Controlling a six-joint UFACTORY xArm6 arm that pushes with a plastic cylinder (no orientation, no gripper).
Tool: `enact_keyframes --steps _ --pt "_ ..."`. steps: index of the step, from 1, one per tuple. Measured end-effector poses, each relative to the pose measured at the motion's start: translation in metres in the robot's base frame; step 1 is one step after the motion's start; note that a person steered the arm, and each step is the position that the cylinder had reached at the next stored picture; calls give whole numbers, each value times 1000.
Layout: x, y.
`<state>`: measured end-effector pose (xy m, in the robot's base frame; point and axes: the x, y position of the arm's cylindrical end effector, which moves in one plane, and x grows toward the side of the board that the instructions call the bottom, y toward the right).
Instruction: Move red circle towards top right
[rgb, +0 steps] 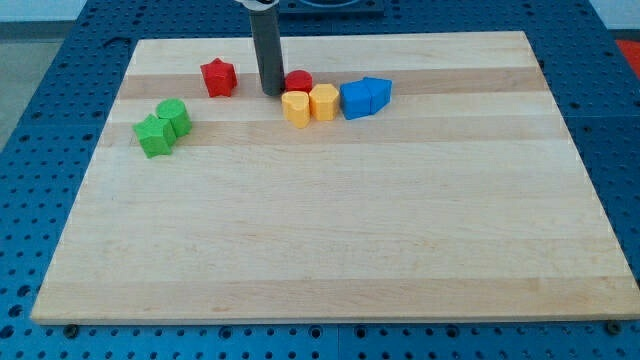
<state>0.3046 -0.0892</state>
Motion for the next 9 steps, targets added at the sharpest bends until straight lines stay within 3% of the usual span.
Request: enact_keyframes --steps 2,3,6,8,9 --pt "14 -51" --pt "33 -46" --pt "-26 119" --pt "-11 65" --pt "14 71"
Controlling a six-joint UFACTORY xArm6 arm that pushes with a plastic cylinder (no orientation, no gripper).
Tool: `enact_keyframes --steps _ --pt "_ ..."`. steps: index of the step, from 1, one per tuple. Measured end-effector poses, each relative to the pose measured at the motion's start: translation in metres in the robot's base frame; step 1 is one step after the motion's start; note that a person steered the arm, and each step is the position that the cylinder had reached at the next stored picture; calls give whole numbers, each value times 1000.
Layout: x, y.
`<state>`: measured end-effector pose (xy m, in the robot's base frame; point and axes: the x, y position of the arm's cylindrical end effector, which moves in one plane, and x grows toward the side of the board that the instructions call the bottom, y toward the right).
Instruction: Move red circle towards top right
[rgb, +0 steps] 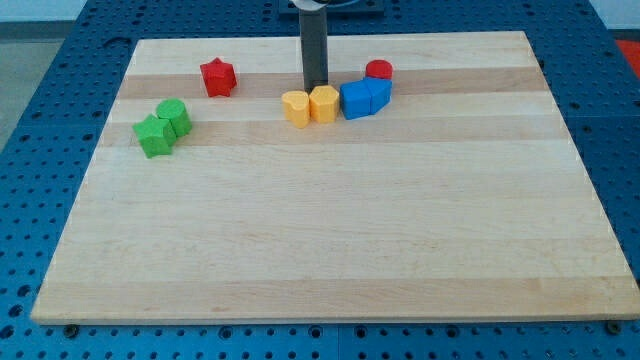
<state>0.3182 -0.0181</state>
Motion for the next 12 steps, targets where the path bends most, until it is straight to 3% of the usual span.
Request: enact_keyframes --steps 1,3,4,6,7,8,10,11,12 --pt "3 51" --pt "-68 164" --pt "-71 172" --pt "-48 82" --pt "-77 72" --pt "-103 87" --pt "-103 176" --pt "-103 189" --pt "-103 109"
